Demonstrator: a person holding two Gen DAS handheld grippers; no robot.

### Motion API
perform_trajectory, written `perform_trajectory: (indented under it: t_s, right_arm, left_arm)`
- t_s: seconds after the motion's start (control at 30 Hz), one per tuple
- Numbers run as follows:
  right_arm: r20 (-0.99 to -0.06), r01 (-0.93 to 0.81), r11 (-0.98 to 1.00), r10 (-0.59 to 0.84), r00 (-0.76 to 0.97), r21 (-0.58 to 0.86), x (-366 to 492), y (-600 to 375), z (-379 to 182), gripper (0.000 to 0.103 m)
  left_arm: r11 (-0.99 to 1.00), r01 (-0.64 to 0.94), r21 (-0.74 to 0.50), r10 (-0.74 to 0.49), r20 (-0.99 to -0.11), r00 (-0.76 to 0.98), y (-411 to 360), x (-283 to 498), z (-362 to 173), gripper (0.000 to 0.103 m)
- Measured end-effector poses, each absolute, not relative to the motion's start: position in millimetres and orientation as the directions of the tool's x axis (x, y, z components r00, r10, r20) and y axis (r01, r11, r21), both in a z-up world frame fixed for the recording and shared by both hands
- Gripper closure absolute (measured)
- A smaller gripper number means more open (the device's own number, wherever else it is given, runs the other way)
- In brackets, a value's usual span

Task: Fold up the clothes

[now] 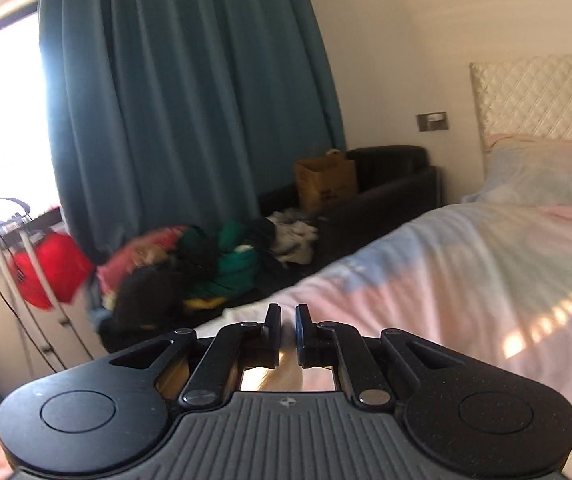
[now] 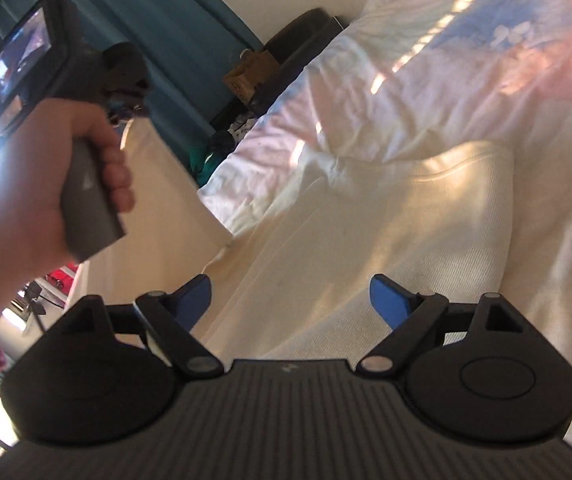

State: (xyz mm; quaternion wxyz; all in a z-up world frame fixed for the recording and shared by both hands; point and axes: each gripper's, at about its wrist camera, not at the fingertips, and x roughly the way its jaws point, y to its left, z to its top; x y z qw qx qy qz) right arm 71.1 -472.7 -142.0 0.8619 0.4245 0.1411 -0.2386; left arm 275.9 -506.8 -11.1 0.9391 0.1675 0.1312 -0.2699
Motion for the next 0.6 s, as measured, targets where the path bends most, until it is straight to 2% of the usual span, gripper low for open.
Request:
perform_trajectory:
  t_s: [0.07,0.1,0.13,0.2,0.3,0.43,0.6]
  right_arm:
    - [-0.449,0.527,0.531,-0.281,0.848,0.664,72.1,-472.0,-143.9,0.015]
    - [-0.451,0.525,0.533,-0.276,0.849,0.663,72.6,-471.4,-144.7,0.015]
    - [-0.452,0.524,0.534,-0.272,0.849,0.664,72.9,-471.2,-145.3,0.015]
    - [-0.453,0.519,0.534,-0.263,0.852,0.667,73.2,-470.7,-145.7,0.015]
    - [-0.446,0.508,0.539,-0.254,0.858,0.672,72.2,-469.8,-144.5,0.015]
    - [-0.432,0.476,0.554,-0.22,0.875,0.683,71.7,-467.9,-141.1,0.015]
    - [-0.409,0.414,0.574,-0.145,0.901,0.707,69.5,-463.7,-133.2,0.015]
  left_arm:
    - [0.783,0.568,0.254,-0.477,-0.341,0.81,-496.6,273.8,-16.9,0.072]
    - [0.778,0.568,0.267,-0.475,-0.342,0.811,-490.7,271.3,-19.4,0.056]
    - [0.778,0.568,0.268,-0.475,-0.342,0.811,-481.5,266.8,-20.2,0.053]
    - [0.778,0.573,0.256,-0.479,-0.347,0.806,-455.6,257.0,-20.3,0.051]
    - [0.804,0.554,0.216,-0.459,-0.369,0.809,-397.5,236.3,-17.0,0.043]
    - [0.886,0.436,0.159,-0.348,-0.396,0.85,-297.2,205.7,-15.9,0.04]
    - [0.945,0.292,0.147,-0.202,-0.441,0.875,-175.7,148.2,-23.2,0.036]
